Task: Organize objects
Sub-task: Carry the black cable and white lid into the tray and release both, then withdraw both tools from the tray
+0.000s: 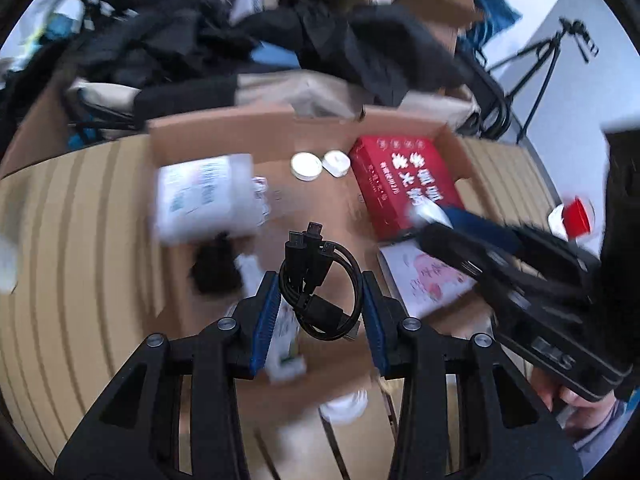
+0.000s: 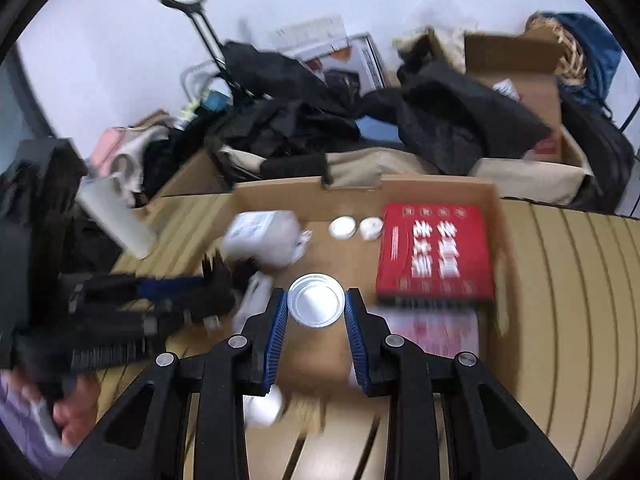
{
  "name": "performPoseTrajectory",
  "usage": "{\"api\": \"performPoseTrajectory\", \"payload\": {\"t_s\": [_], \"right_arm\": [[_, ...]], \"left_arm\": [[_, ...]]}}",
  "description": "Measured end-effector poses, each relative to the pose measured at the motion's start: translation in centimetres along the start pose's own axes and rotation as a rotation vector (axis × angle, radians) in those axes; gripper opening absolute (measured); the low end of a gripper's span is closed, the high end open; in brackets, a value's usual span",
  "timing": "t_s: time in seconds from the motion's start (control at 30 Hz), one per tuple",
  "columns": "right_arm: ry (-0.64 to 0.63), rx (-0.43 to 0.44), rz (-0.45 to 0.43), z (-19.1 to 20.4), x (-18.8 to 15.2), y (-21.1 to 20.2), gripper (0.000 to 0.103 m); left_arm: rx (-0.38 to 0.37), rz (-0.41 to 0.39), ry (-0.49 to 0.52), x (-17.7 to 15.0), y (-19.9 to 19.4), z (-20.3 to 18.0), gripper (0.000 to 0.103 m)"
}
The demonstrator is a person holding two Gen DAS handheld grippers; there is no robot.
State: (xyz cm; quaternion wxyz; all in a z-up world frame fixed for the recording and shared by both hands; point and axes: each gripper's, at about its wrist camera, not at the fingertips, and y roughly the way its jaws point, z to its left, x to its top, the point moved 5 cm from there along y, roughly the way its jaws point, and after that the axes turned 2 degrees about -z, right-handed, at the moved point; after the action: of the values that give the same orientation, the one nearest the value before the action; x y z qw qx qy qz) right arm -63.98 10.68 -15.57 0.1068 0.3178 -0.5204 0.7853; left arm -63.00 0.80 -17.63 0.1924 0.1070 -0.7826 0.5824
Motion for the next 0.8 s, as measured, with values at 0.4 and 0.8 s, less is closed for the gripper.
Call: {"api": "performPoseTrajectory", "payload": {"t_s": [0.4, 0.8], "right_arm": [[0.12, -0.01, -0.016, -2.6, 2.2, 2.2, 0.075], [0.057, 0.074, -0.186, 5.2, -11.7, -13.7, 0.075]], "left_arm": [[0.072, -0.159, -0.029, -1.0, -3.9, 3.3, 0.055], [0.162, -0.29, -0.014, -19.7, -16.4, -0.8, 0.072]]}}
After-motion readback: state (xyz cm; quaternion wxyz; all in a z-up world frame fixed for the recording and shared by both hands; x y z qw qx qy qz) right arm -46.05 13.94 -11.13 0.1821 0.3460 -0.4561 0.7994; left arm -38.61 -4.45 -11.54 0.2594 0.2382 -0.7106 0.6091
